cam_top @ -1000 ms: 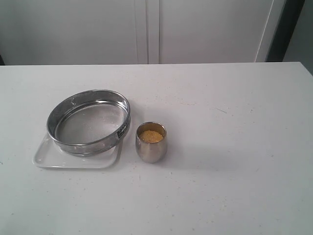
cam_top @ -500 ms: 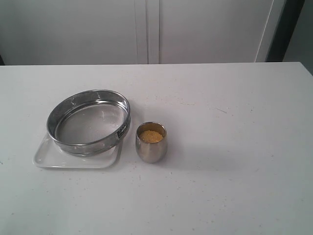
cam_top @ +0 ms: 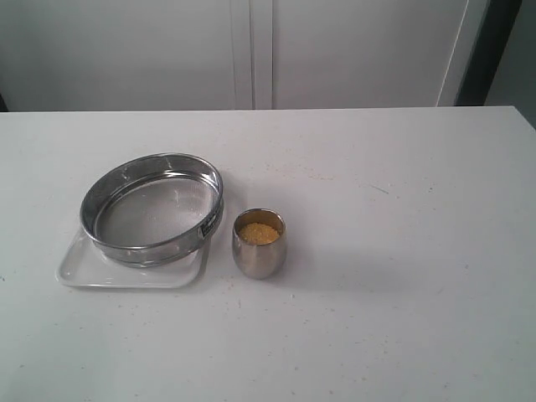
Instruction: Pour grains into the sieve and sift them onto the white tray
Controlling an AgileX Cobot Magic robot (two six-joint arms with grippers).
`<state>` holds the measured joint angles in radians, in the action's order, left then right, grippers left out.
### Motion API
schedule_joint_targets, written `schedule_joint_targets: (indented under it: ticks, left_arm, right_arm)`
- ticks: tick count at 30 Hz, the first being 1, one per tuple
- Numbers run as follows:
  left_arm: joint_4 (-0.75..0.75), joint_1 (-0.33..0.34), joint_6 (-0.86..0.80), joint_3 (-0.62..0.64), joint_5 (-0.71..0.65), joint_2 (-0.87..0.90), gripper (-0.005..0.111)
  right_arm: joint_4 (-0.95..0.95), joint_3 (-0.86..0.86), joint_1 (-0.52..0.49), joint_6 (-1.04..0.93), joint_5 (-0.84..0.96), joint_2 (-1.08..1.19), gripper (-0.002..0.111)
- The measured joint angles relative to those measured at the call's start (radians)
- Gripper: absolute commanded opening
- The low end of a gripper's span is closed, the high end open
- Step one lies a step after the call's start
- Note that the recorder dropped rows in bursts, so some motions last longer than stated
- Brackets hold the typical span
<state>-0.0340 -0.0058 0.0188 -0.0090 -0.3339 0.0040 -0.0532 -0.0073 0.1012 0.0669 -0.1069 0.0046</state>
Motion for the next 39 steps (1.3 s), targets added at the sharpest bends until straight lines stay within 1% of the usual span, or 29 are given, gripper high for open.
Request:
schedule_joint_targets:
  ticks: [15, 21, 30, 39]
  left_arm:
    - [0.0, 0.0, 0.0, 0.0, 0.0, 0.0, 0.0]
    - [0.0, 0.0, 0.0, 0.0, 0.0, 0.0, 0.0]
    - [0.0, 0.0, 0.0, 0.0, 0.0, 0.0, 0.0]
    - [0.0, 0.0, 0.0, 0.0, 0.0, 0.0, 0.0]
  right_arm:
    - [-0.007, -0.004, 0.0, -0.034, -0.022, 0.0, 0.0]
    - [-0.007, -0.088, 0.0, -0.034, -0.018, 0.021, 0.0]
    - [-0.007, -0.241, 0.0, -0.034, -0.02, 0.276, 0.0]
    - [-0.007, -0.307, 0.0, -0.034, -0.211, 0.561, 0.0]
